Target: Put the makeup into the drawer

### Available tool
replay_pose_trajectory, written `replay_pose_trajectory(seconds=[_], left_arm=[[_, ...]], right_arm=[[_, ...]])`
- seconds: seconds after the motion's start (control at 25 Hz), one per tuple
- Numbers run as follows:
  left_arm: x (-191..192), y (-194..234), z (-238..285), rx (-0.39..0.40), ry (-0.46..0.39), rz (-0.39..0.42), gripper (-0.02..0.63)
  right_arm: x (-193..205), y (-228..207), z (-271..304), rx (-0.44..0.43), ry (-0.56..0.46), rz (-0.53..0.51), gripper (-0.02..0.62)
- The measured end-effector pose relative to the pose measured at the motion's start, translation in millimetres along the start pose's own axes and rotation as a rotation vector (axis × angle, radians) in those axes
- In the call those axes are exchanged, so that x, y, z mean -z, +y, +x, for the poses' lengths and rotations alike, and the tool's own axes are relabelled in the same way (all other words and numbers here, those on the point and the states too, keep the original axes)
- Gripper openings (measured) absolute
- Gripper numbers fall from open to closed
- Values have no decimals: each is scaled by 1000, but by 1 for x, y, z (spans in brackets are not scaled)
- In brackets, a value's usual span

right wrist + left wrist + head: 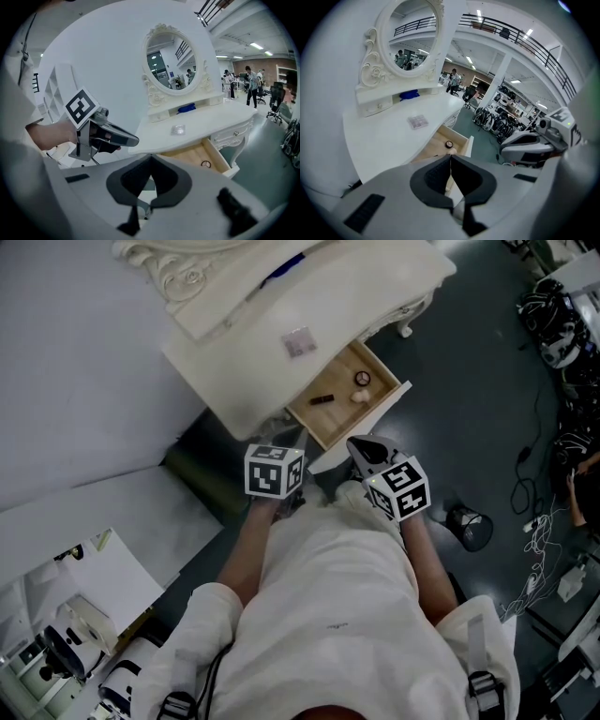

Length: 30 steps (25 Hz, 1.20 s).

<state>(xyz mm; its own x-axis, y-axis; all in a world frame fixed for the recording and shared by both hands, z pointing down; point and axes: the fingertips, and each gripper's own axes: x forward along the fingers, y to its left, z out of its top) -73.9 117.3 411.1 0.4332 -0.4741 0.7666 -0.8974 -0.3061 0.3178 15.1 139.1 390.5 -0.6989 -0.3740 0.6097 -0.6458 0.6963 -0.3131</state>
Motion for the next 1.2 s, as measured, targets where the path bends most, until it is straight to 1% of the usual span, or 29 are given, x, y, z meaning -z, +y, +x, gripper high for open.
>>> replay_pose_trajectory(seconds=[0.2,0.4,0.68,0.92,1.0,1.08,1.2], left_arm=[[-11,3,11,3,7,36,12],[-28,10,32,6,32,108,12],[-56,38,73,-14,72,143,17],[-79,65,112,-34,119,168,67],[-86,73,125,-35,135,187,82],[-93,79,139,-25,155,233,108],[-101,89,155,-14,194,342,165]], right_arm=[[4,-9,1,-1,13,16,12],[14,-22,0,3,38,38,12],[27,-49,15,-2,121,85,12],[24,-75,46,-21,190,82,12],[21,-85,58,-27,207,76,12],[17,-95,73,-31,224,57,12],[12,-104,99,-42,269,2,12]])
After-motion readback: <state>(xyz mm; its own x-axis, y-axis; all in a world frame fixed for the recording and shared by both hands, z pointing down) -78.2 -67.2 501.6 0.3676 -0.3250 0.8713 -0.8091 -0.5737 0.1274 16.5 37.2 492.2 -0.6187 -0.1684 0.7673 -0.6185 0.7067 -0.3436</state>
